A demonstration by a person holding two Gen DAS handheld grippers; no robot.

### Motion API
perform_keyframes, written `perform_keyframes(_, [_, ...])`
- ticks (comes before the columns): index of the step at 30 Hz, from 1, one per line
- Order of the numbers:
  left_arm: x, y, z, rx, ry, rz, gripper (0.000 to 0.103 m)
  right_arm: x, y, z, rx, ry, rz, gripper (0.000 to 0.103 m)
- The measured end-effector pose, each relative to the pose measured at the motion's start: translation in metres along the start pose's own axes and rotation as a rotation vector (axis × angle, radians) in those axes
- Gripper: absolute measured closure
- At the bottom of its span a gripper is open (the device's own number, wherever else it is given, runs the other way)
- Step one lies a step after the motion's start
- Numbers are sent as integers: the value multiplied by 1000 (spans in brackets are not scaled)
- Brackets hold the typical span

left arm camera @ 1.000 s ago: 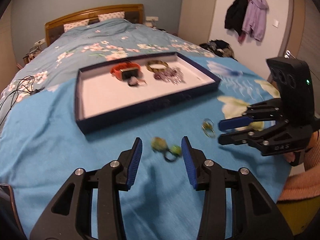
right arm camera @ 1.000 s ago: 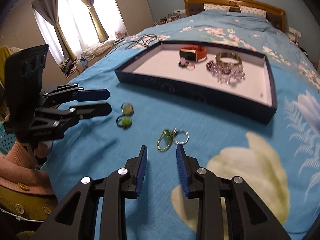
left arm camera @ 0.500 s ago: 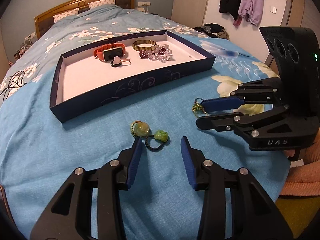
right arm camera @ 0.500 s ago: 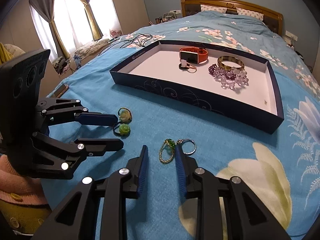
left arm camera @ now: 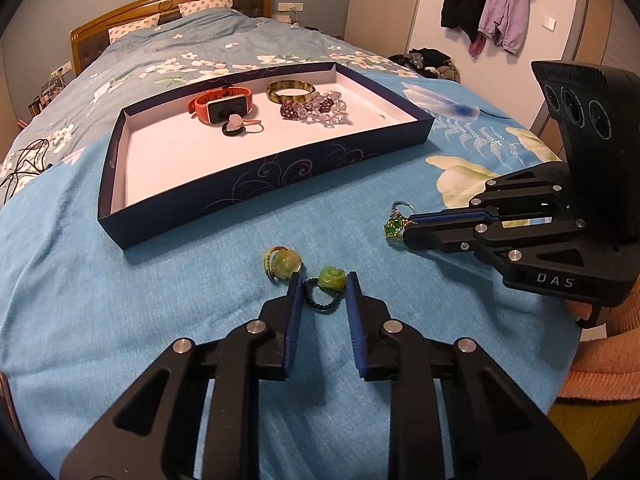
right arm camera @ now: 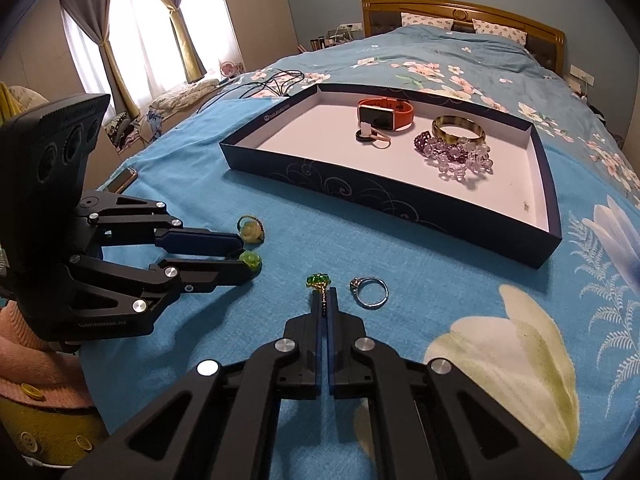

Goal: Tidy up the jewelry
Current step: 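Grasp the green keyring with the right tool while the left tool grasps the green bead ring on black cord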

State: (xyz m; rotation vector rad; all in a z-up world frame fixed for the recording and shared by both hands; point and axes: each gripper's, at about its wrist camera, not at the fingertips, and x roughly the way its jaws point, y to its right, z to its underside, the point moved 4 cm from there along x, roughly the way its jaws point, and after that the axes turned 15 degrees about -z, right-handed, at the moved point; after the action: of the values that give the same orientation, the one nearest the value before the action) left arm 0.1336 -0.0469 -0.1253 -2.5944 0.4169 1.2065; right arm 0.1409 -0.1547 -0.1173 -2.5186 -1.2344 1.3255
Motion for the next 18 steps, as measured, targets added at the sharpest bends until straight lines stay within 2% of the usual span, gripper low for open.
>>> perform_keyframes(8, [-4,-2,2,-31,8,15,82,-16,4,0,16,57,-21,102])
perform_keyframes(18, [-18,-6,-4,-67,54,15,82,-31,7,-5,20,109,-3,102])
